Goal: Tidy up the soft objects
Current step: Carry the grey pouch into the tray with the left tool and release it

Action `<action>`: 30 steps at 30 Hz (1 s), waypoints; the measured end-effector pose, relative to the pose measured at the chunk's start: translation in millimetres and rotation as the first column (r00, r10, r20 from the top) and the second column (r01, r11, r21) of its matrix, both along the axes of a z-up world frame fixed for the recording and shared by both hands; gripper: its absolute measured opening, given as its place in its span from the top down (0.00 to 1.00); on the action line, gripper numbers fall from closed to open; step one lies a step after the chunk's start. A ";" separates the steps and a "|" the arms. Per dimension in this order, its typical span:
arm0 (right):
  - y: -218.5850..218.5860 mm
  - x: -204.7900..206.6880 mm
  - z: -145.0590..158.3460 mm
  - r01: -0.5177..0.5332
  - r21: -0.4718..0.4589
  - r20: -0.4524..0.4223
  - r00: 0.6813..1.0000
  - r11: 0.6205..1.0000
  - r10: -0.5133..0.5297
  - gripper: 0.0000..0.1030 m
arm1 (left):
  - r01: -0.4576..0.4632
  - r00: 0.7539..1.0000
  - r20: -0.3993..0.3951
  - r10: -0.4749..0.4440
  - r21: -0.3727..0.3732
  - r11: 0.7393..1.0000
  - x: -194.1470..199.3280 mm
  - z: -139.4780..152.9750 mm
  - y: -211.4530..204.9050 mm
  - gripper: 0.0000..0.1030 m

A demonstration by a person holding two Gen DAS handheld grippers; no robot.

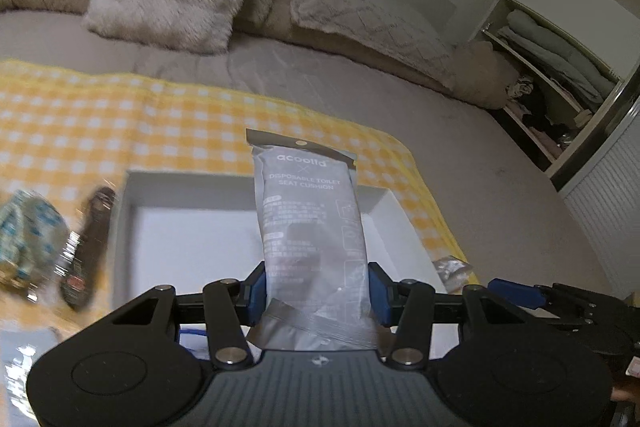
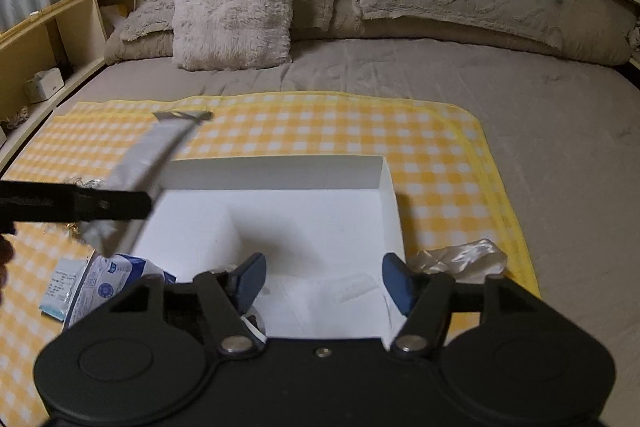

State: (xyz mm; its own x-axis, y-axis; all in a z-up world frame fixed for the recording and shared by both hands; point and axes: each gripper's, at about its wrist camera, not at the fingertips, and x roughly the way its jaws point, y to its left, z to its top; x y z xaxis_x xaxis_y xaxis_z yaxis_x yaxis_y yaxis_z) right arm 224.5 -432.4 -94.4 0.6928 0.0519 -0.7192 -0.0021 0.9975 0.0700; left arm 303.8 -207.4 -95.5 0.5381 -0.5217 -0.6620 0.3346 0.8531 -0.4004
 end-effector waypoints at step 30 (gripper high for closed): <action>-45.8 -32.4 17.5 0.111 0.135 0.035 0.993 0.985 -0.117 0.36 | 0.059 0.983 -0.165 -0.074 -0.097 0.994 -40.3 -43.3 -63.3 0.11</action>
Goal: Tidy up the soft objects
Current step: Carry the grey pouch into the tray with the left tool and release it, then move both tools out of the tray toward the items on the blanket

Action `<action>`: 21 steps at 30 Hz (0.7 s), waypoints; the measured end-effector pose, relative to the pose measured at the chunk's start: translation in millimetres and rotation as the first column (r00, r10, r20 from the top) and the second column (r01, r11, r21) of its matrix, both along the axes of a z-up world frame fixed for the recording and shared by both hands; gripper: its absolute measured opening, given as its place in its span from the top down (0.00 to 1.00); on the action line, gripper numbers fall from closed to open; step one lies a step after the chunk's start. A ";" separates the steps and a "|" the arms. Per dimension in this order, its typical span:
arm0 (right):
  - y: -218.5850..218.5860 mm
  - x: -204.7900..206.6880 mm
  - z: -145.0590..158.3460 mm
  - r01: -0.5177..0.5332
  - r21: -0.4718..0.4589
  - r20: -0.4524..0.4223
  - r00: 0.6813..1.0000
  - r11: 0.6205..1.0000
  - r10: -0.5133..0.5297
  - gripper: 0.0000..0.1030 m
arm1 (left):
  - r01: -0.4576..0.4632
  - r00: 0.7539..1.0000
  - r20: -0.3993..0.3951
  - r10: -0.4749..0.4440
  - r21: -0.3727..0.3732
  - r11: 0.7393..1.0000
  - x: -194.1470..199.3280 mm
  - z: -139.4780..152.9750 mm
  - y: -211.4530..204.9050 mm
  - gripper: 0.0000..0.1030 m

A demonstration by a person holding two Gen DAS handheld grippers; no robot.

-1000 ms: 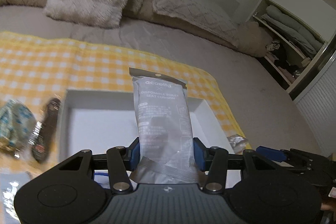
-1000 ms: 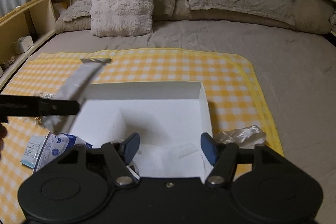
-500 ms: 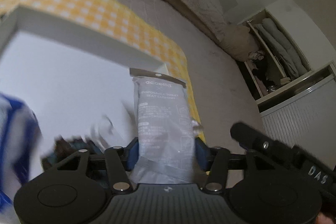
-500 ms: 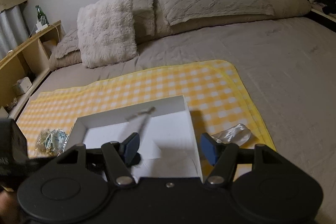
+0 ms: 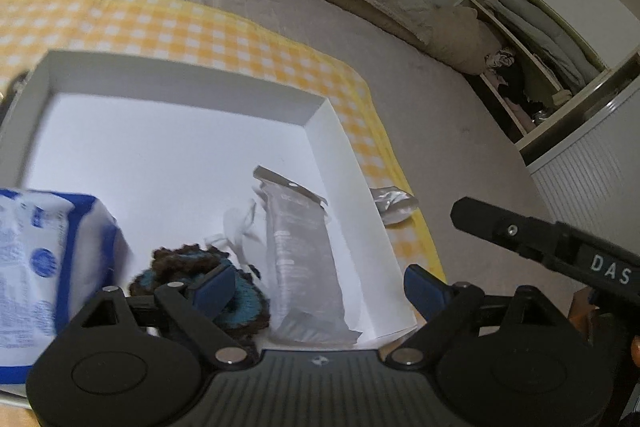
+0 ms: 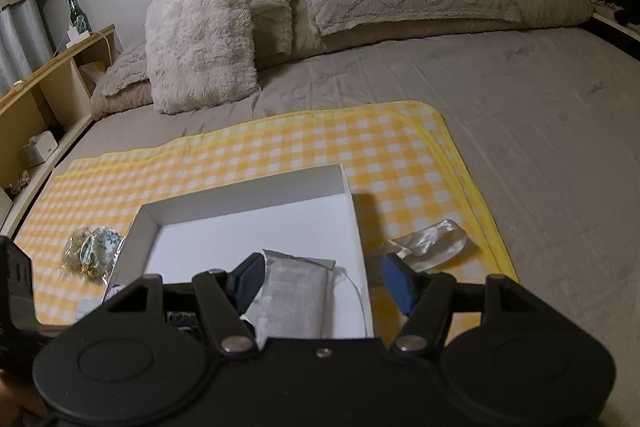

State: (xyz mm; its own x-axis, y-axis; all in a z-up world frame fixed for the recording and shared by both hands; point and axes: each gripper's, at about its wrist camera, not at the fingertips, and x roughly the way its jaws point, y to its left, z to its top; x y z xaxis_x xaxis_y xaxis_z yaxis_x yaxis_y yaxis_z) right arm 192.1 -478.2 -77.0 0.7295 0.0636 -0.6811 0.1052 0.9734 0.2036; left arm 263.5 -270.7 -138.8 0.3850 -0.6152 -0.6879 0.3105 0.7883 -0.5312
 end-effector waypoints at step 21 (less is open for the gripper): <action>45.3 8.6 4.4 -0.098 -0.005 -0.001 0.995 0.995 0.098 0.47 | -0.046 0.975 0.220 0.010 0.162 0.986 -20.7 49.7 74.3 0.11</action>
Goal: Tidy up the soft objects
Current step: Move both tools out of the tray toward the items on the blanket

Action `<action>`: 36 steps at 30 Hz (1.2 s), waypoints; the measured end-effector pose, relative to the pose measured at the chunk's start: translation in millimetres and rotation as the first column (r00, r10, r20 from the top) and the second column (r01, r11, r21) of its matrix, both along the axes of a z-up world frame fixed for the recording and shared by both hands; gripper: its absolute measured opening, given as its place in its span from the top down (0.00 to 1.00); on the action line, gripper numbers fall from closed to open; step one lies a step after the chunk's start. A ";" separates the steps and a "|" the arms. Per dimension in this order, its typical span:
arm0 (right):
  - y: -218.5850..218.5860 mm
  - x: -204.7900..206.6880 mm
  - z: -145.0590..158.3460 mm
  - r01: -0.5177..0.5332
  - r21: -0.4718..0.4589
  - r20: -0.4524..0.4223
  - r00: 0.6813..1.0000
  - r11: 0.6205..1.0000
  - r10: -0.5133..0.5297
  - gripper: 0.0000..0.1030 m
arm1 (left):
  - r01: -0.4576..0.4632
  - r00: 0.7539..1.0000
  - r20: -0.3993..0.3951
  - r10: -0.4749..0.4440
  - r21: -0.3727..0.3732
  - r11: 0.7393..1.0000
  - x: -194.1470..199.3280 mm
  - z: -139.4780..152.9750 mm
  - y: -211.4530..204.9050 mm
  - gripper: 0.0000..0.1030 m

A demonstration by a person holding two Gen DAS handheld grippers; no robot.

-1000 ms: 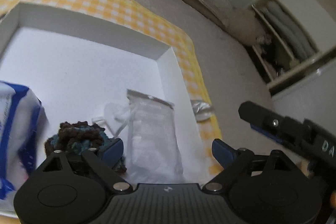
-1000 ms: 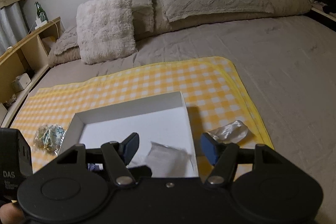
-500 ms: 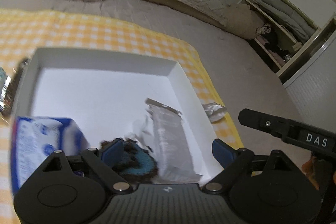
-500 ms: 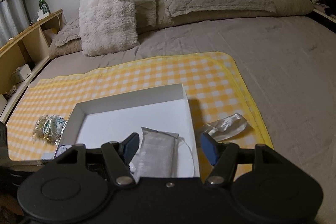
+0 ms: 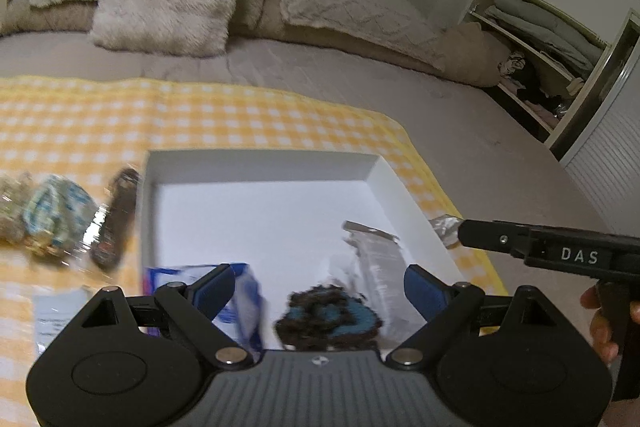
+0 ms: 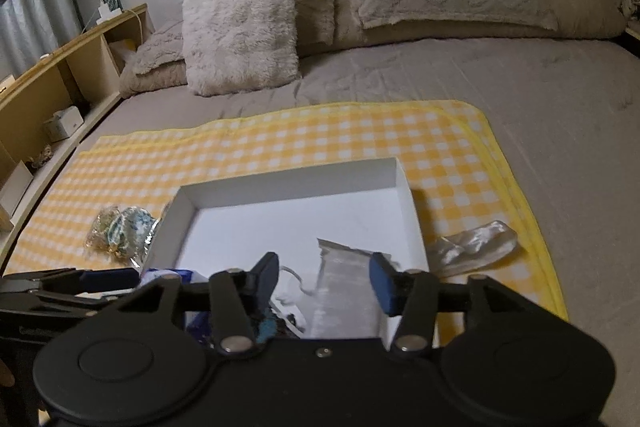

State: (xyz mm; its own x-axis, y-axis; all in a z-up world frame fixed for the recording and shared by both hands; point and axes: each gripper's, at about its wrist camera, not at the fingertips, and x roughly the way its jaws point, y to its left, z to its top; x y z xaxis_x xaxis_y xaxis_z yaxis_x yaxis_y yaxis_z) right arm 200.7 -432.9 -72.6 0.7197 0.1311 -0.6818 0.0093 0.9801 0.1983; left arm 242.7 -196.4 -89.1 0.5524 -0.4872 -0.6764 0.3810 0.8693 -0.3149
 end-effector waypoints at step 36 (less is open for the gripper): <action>107.9 -15.6 18.5 -0.060 -0.107 0.102 0.992 0.992 0.071 0.00 | -0.187 0.965 0.214 0.154 0.144 0.972 -20.5 34.4 139.2 0.00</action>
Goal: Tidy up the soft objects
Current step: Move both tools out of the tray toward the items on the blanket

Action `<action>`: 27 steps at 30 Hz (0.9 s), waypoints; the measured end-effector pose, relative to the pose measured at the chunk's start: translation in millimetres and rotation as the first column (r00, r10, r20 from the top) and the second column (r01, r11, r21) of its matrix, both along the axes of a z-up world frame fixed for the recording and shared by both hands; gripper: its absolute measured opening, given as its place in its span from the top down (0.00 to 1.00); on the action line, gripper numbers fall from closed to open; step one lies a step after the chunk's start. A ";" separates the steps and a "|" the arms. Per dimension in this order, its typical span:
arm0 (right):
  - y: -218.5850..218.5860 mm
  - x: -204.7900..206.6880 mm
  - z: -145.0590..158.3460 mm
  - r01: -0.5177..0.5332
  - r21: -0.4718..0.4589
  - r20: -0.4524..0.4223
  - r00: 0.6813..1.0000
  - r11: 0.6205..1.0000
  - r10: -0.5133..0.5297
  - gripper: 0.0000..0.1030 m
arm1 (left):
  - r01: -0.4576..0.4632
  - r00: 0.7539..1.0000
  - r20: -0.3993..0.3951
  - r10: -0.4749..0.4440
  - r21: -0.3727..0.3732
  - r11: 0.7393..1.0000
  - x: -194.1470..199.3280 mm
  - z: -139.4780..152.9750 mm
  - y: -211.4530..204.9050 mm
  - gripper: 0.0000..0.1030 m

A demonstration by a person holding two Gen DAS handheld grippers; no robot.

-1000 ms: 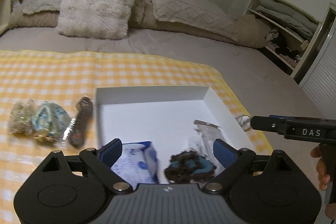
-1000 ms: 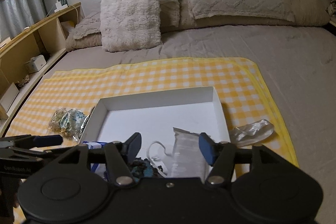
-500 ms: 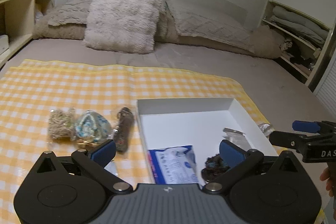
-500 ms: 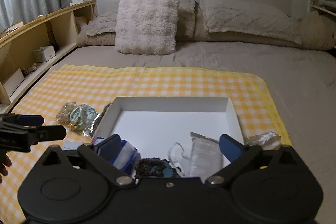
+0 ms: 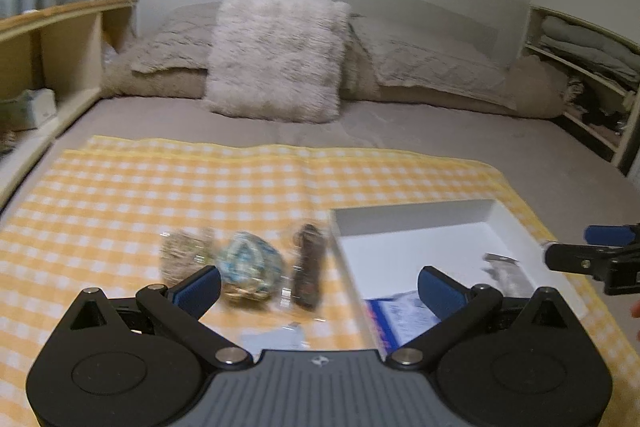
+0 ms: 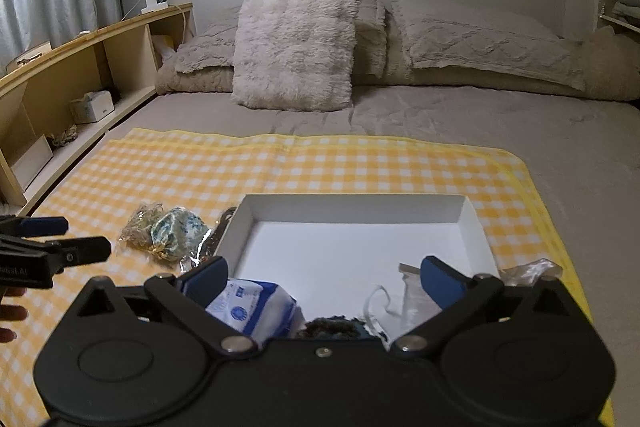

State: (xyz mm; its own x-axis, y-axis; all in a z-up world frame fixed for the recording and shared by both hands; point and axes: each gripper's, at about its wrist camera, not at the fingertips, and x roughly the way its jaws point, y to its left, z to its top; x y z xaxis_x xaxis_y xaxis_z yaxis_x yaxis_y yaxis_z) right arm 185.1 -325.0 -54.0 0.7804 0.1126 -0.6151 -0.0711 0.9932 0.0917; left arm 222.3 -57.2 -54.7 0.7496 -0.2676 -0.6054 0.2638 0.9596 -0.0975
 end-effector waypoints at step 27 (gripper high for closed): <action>145.3 53.6 -43.3 -0.156 0.135 -0.185 0.966 0.979 0.179 0.00 | -0.212 0.974 -0.074 0.213 0.009 0.977 94.3 -33.9 105.1 0.00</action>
State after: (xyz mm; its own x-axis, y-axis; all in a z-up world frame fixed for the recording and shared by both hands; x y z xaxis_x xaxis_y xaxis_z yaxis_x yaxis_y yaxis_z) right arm 238.7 -179.7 -97.3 0.6104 0.3127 -0.7277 -0.2047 0.9498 0.2364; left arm 316.6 47.9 -88.6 0.7423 -0.1062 -0.6616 0.0459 0.9931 -0.1079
